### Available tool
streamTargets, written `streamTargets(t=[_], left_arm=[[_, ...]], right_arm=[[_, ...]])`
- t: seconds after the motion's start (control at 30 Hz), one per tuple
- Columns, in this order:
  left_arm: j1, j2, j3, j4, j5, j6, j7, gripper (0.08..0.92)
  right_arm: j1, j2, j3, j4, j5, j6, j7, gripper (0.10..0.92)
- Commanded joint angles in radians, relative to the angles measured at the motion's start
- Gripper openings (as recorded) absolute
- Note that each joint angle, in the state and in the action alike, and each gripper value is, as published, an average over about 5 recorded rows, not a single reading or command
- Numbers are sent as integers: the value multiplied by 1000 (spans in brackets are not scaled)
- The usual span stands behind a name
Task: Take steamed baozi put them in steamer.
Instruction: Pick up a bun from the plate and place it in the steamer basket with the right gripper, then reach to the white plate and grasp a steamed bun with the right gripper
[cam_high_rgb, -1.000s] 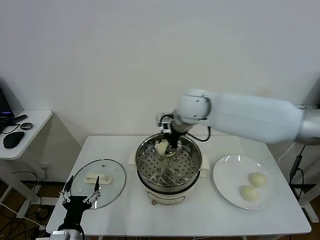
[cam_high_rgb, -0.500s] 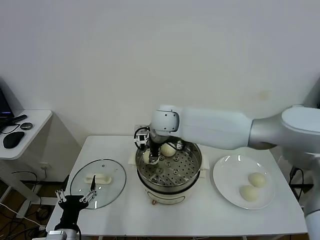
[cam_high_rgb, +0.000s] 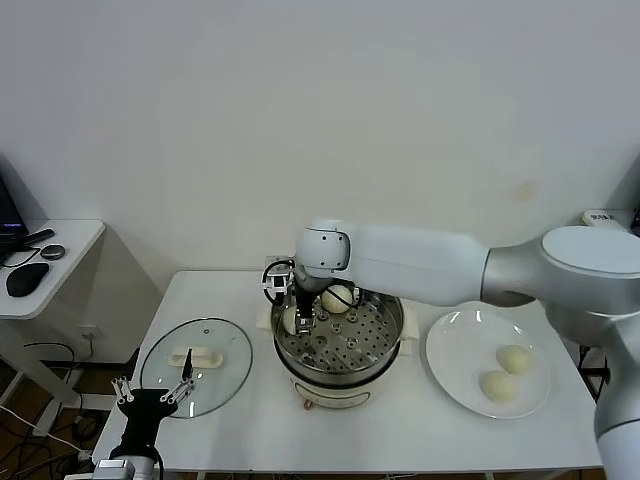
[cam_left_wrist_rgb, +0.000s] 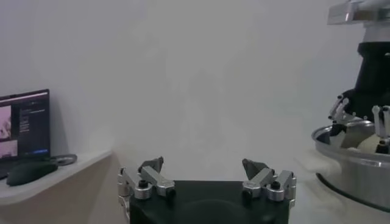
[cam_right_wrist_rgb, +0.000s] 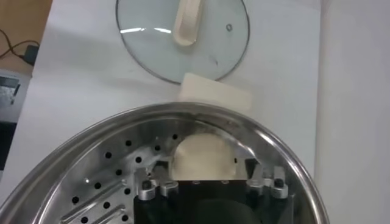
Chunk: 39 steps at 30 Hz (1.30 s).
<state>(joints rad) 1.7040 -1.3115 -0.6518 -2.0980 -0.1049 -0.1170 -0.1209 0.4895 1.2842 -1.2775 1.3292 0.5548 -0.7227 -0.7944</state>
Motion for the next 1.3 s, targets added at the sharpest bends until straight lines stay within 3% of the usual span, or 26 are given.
streamTargets(t=[0.03, 0.2, 0.4, 0.67, 0.83, 1.3], left_arm=[[-6, 3, 10, -4, 4, 5, 1, 823], [-9, 5, 24, -5, 9, 6, 2, 823], [-7, 6, 37, -5, 20, 6, 3, 823], [0, 13, 29, 3, 24, 4, 3, 823], [8, 5, 26, 6, 31, 3, 3, 823], [30, -14, 14, -2, 48, 1, 2, 823]], right_arm=[[143, -195, 0, 174, -6, -1, -100, 814], [255, -472, -28, 343, -86, 67, -248, 822], [242, -823, -21, 436, -313, 295, -456, 823], [-383, -1155, 455, 452, -572, 457, -498, 823], [-543, -1155, 502, 406, -662, 490, -448, 823], [-855, -964, 767, 222, -737, 512, -336, 823]])
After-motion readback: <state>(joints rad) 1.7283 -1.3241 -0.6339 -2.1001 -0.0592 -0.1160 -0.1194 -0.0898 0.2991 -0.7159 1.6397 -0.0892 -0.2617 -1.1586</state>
